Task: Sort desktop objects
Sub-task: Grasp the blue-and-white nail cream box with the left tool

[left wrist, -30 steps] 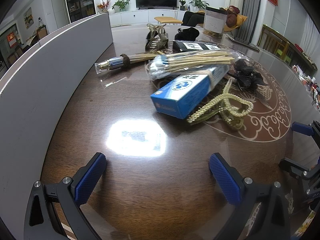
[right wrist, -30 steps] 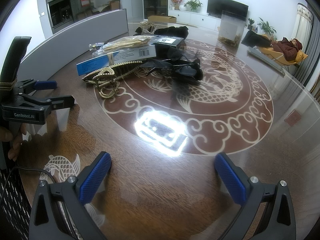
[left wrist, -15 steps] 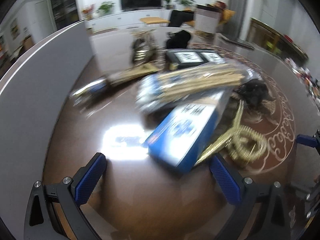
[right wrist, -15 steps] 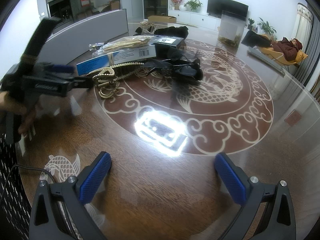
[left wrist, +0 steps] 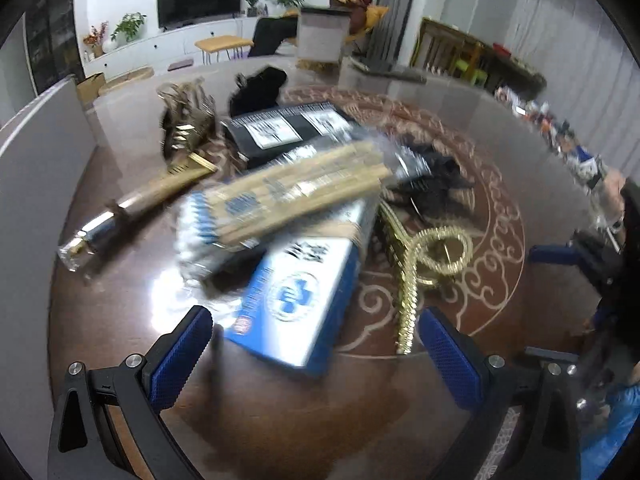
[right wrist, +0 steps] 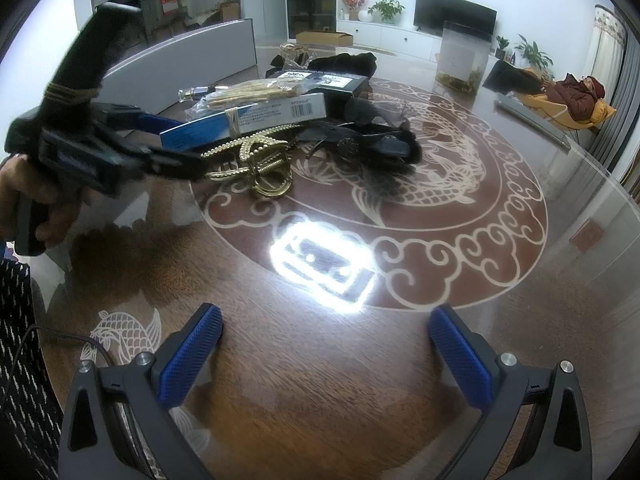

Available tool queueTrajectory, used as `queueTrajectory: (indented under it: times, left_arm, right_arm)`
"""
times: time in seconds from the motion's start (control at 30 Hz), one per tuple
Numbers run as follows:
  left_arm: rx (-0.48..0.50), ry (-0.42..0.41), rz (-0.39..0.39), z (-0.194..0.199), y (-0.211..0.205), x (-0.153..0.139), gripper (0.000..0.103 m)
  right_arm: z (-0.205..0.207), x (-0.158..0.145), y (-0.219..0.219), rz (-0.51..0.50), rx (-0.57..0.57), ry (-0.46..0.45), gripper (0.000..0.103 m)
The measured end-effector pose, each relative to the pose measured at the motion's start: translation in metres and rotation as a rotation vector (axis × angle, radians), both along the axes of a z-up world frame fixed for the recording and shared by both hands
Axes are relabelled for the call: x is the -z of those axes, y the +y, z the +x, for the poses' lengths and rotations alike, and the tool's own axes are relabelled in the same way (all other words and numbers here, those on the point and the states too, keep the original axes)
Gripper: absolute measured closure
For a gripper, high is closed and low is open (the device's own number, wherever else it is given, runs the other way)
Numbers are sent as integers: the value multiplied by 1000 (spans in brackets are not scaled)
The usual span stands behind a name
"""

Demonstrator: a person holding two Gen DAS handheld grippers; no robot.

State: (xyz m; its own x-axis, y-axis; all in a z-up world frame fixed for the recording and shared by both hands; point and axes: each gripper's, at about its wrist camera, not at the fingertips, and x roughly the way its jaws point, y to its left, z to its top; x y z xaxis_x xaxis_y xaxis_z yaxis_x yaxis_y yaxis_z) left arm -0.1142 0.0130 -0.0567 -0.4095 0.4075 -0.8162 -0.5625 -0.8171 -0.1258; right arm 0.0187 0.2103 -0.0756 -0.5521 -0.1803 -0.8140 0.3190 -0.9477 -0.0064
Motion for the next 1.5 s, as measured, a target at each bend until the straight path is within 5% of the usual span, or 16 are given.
queueTrajectory:
  times: [0.3, 0.33, 0.37, 0.47, 0.5, 0.83, 0.9, 0.97, 1.1, 1.17, 1.5]
  left_arm:
    - [-114, -74, 95, -31, 3, 6, 0]
    - [-132, -73, 98, -31, 3, 6, 6]
    - [-149, -59, 92, -31, 3, 4, 31]
    - [-147, -82, 101, -26, 0, 4, 59]
    - [-160, -75, 80, -21, -1, 4, 59]
    - [-313, -36, -56, 62, -47, 7, 57]
    - [-302, -38, -48, 62, -47, 8, 48]
    - [-269, -32, -41, 60, -39, 10, 28]
    - [-220, 33, -145, 65, -14, 16, 12]
    - [-211, 20, -131, 63, -13, 18, 1]
    - [-247, 35, -121, 61, -18, 21, 0]
  right_arm:
    - [0, 0, 0, 0, 0, 0, 0]
    - [0, 0, 0, 0, 0, 0, 0]
    - [0, 0, 0, 0, 0, 0, 0]
    - [1, 0, 0, 0, 0, 0, 0]
    - [1, 0, 0, 0, 0, 0, 0]
    - [0, 0, -1, 0, -1, 0, 0]
    - [1, 0, 0, 0, -1, 0, 0]
    - [1, 0, 0, 0, -1, 0, 0]
    - [1, 0, 0, 0, -1, 0, 0]
    - [1, 0, 0, 0, -1, 0, 0]
    - [1, 0, 0, 0, -1, 0, 0]
